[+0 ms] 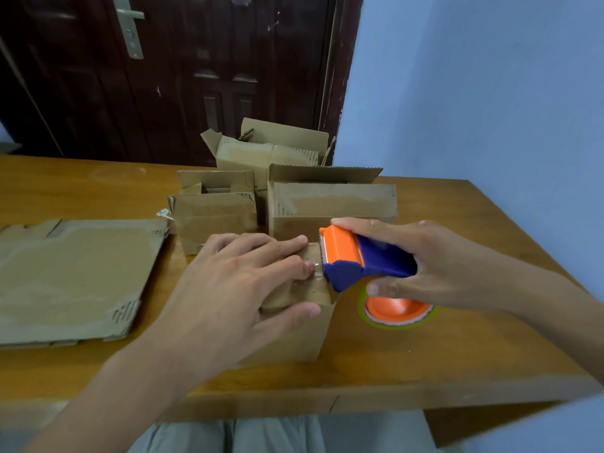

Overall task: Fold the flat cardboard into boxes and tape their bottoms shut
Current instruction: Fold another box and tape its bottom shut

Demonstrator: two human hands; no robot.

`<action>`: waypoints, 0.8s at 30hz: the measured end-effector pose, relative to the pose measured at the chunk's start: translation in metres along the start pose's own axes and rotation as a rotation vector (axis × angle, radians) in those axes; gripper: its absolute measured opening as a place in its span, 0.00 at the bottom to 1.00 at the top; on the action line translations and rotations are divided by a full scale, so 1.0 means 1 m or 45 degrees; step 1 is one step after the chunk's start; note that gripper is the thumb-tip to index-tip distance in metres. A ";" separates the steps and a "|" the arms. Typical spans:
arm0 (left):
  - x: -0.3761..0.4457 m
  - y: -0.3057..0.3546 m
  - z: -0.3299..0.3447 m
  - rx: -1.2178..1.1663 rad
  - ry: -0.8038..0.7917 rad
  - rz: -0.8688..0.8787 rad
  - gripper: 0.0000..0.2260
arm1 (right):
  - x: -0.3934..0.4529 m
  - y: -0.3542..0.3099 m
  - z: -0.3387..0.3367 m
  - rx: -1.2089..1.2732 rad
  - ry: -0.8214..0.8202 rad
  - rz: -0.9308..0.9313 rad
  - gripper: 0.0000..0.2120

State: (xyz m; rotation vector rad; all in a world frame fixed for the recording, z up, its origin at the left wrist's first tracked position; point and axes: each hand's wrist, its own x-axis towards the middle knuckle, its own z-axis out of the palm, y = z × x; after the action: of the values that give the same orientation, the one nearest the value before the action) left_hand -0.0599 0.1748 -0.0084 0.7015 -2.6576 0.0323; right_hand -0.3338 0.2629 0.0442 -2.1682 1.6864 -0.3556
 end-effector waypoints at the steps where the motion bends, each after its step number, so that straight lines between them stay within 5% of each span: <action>1: 0.001 0.002 -0.001 -0.018 -0.004 -0.016 0.25 | -0.001 -0.001 0.001 0.007 0.002 0.016 0.39; 11: 0.004 0.007 0.002 -0.116 0.091 -0.048 0.28 | 0.000 -0.009 0.036 -0.246 0.394 0.060 0.37; 24: 0.006 0.003 0.004 -0.213 0.098 -0.105 0.25 | 0.004 -0.012 0.049 -0.257 0.507 0.150 0.38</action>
State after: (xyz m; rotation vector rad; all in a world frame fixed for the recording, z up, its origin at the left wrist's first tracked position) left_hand -0.0672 0.1744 -0.0095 0.7379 -2.5204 -0.1794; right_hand -0.3023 0.2684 0.0050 -2.2338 2.1362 -0.6440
